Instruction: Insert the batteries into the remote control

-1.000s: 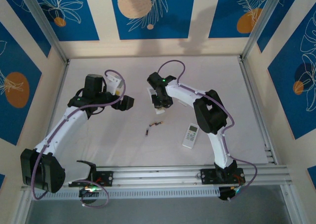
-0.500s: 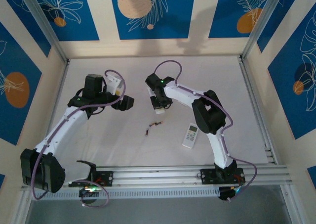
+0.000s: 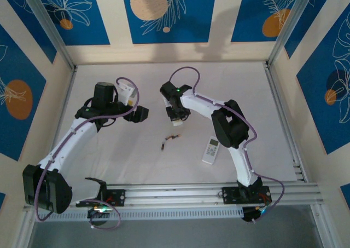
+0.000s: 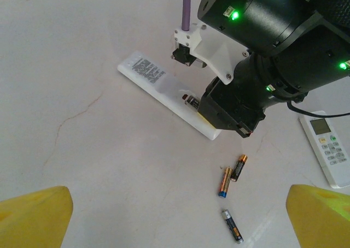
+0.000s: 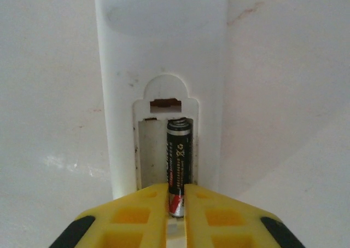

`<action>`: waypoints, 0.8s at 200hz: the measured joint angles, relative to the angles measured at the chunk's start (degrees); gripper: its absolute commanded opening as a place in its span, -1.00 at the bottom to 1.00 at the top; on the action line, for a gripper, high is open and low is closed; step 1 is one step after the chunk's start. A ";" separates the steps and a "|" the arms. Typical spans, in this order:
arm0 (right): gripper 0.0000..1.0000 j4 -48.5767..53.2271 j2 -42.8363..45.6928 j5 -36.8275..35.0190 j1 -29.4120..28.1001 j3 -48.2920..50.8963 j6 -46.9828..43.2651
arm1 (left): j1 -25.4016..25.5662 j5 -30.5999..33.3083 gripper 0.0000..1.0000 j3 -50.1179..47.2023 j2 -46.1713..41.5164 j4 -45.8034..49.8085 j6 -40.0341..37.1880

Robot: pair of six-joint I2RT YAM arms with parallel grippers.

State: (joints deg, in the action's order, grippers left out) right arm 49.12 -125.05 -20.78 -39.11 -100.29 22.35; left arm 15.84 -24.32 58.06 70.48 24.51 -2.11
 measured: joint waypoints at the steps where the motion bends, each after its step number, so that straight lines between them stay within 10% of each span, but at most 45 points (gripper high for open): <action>1: -0.64 0.02 0.00 -0.04 0.00 -0.07 -0.02 | 0.00 0.00 1.00 0.02 0.00 0.00 0.00; 65: -0.61 -0.35 8.94 0.26 0.20 0.90 2.78 | 0.04 0.02 1.00 0.02 0.00 0.00 0.00; 160: -0.29 -15.82 32.26 10.84 0.70 30.27 31.30 | 0.39 0.42 1.00 0.00 -0.11 0.00 0.00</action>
State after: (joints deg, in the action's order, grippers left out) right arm 33.30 -92.79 -9.93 -38.41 -70.02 53.65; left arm 16.23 -23.90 58.06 70.37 24.51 -2.11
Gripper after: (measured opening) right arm 0.328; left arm 0.999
